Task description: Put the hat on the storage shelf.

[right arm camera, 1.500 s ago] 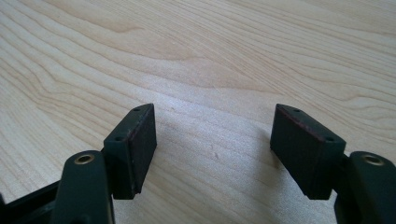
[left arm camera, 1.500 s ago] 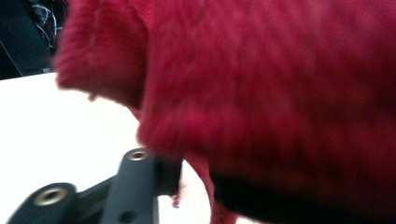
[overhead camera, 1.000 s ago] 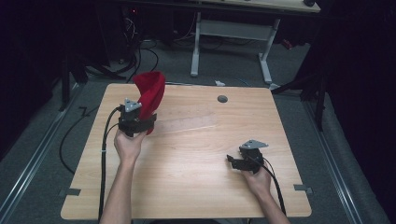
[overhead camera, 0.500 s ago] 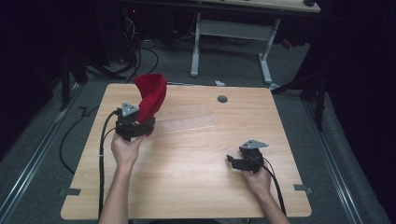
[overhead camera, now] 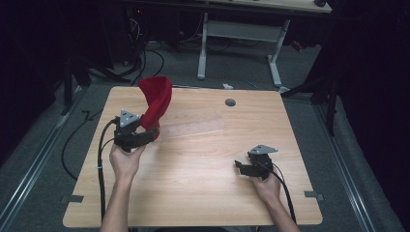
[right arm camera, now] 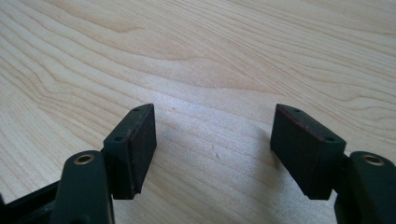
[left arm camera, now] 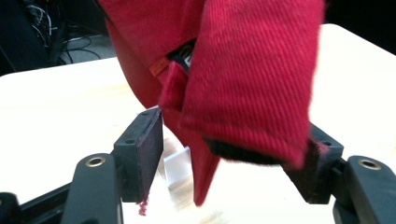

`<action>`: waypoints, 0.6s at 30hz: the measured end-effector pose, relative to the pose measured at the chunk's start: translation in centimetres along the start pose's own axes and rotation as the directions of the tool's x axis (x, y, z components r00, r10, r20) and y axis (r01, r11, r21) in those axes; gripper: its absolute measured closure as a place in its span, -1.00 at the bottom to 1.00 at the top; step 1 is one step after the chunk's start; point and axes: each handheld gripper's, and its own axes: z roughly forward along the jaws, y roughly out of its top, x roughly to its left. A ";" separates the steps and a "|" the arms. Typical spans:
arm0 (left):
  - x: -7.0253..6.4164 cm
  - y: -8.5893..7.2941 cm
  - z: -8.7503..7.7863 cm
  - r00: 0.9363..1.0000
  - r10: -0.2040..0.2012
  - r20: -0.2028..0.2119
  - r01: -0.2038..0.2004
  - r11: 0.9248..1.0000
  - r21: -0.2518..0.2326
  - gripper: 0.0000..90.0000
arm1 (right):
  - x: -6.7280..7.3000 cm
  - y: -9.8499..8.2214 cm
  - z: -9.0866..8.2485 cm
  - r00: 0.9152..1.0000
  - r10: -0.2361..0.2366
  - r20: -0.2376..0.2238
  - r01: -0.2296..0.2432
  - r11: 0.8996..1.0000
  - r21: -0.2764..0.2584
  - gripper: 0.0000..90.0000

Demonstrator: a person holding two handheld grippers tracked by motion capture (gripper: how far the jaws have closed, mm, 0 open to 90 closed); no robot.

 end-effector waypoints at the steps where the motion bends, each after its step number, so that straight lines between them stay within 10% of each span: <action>1: -0.1 0.0 -0.2 1.000 -0.002 0.001 0.002 1.000 0.005 -0.23 | 0.0 0.0 0.0 1.000 0.000 -0.001 0.000 1.000 -0.001 -0.30; 18: -1.9 -0.7 -3.2 0.999 0.001 0.053 -0.001 1.000 0.001 -0.24 | 0.2 0.2 0.2 1.000 0.000 -0.001 0.000 1.000 0.001 -0.30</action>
